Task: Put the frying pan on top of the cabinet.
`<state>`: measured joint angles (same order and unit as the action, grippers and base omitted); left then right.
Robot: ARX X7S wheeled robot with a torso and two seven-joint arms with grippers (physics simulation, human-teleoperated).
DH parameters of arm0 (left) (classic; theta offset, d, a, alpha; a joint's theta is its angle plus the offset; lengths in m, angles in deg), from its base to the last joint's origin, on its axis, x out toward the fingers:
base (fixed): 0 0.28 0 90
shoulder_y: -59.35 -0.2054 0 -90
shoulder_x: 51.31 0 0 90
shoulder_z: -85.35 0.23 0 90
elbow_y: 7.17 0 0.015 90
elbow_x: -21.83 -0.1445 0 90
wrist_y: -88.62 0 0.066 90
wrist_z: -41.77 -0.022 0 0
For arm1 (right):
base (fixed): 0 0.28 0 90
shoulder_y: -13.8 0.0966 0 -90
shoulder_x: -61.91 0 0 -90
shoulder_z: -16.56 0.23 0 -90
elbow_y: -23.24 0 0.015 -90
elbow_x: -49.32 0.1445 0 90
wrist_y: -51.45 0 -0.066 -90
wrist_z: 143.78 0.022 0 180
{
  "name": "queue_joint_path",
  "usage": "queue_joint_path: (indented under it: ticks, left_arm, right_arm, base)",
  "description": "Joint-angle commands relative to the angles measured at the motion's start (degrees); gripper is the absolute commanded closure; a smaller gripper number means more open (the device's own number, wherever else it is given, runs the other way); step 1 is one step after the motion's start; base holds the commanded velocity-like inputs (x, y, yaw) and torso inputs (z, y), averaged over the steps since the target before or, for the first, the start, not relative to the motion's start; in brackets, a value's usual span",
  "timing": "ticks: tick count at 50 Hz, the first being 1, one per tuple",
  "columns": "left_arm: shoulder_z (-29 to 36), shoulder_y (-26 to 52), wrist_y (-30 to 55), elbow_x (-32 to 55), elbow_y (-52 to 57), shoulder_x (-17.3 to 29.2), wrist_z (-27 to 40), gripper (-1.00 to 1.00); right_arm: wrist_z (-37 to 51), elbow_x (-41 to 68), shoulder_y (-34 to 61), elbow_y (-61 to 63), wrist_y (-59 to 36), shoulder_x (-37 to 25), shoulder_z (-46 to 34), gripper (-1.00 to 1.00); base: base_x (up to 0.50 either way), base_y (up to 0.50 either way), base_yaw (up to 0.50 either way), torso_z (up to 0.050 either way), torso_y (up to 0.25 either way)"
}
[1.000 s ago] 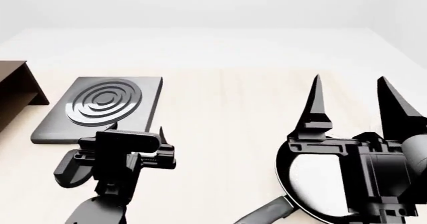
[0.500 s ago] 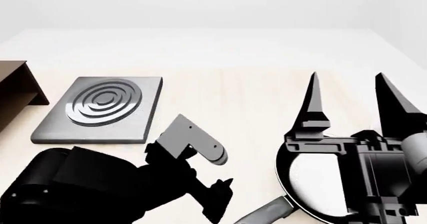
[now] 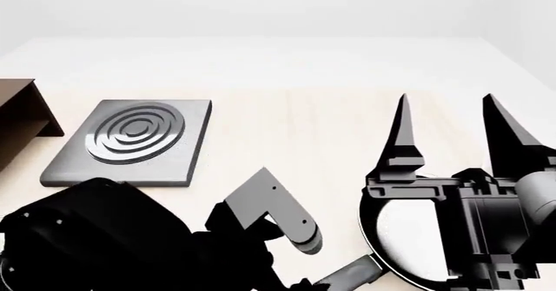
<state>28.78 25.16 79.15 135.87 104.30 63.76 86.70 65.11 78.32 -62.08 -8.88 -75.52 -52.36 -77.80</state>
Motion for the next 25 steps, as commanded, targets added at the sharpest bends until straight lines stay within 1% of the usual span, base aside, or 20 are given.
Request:
queue_joint_path:
  ticks: [1, 6, 7, 9, 14, 20, 25]
  left_arm:
    - [2.2, -1.6, 0.6, -4.1, -1.5, -2.0, -1.3, -1.00]
    - [3.4, -3.0, 1.3, -8.1, -3.1, -3.6, -4.5, -1.00]
    - [4.4, -3.4, 2.2, -11.2, -3.3, -4.5, -5.7, -1.00]
    - [5.3, -4.1, 2.3, -12.2, -4.0, -5.1, -6.9, -1.00]
    - [7.1, -4.9, 2.4, -18.2, -4.9, -5.9, -10.4, -1.00]
    - [8.5, -4.7, 2.0, -21.1, -6.5, -6.0, -12.6, -1.00]
    - [9.3, -4.4, 1.6, -21.2, -6.7, -6.1, -13.0, -1.00]
  right_arm:
    - [0.7, 0.4, 0.0, -0.1, 0.6, -0.7, -0.8, -1.00]
    - [1.0, 0.6, 0.0, -0.3, 1.0, -0.9, -0.9, -1.00]
    - [1.1, 0.5, -0.1, -0.3, 1.0, -1.0, -1.0, -1.00]
    - [1.2, 0.7, -0.1, -0.3, 1.2, -1.1, -1.0, -1.00]
    - [1.4, 0.8, -0.3, -0.5, 1.6, -1.3, -1.2, -1.00]
    - [1.5, 0.9, -0.2, -0.8, 2.0, -1.4, -1.6, -1.00]
    - [1.7, 0.9, -0.1, -0.8, 2.1, -1.6, -2.2, -1.00]
  base:
    - [0.00, 0.00, 0.00, 0.000, 0.000]
    - [0.00, 0.00, 0.00, 0.000, 0.000]
    - [0.00, 0.00, 0.00, 0.000, 0.000]
    - [0.00, 0.00, 0.00, 0.000, 0.000]
    - [0.00, 0.00, 0.00, 0.000, 0.000]
    - [0.00, 0.00, 0.00, 0.000, 0.000]
    - [0.00, 0.00, 0.00, 0.000, 0.000]
